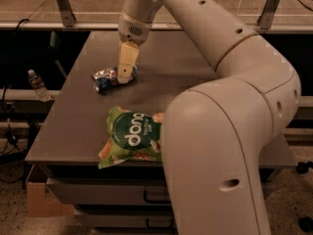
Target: Knock redbull can over
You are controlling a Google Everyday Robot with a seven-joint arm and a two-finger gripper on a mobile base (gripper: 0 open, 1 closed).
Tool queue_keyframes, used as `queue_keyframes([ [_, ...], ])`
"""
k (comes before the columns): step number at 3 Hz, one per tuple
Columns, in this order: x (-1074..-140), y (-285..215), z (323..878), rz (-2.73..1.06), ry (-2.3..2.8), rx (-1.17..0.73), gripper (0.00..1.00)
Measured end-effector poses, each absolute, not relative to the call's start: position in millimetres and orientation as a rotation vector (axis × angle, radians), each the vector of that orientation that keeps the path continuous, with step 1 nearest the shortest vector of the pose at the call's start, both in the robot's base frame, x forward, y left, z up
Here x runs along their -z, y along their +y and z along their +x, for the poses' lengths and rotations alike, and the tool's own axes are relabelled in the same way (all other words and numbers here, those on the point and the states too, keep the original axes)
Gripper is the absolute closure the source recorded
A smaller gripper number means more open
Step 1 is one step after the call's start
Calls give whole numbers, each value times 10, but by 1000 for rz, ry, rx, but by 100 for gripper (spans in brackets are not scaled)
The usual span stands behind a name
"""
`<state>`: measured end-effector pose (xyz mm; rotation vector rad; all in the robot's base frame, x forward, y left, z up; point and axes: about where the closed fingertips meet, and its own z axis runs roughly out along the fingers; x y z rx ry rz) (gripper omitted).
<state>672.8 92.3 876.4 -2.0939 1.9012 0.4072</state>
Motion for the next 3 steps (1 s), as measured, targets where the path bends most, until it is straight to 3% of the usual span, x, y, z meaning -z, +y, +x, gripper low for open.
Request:
queue_keyframes([
  [3,-9033,85,6493,-1572,1796,-603,0],
])
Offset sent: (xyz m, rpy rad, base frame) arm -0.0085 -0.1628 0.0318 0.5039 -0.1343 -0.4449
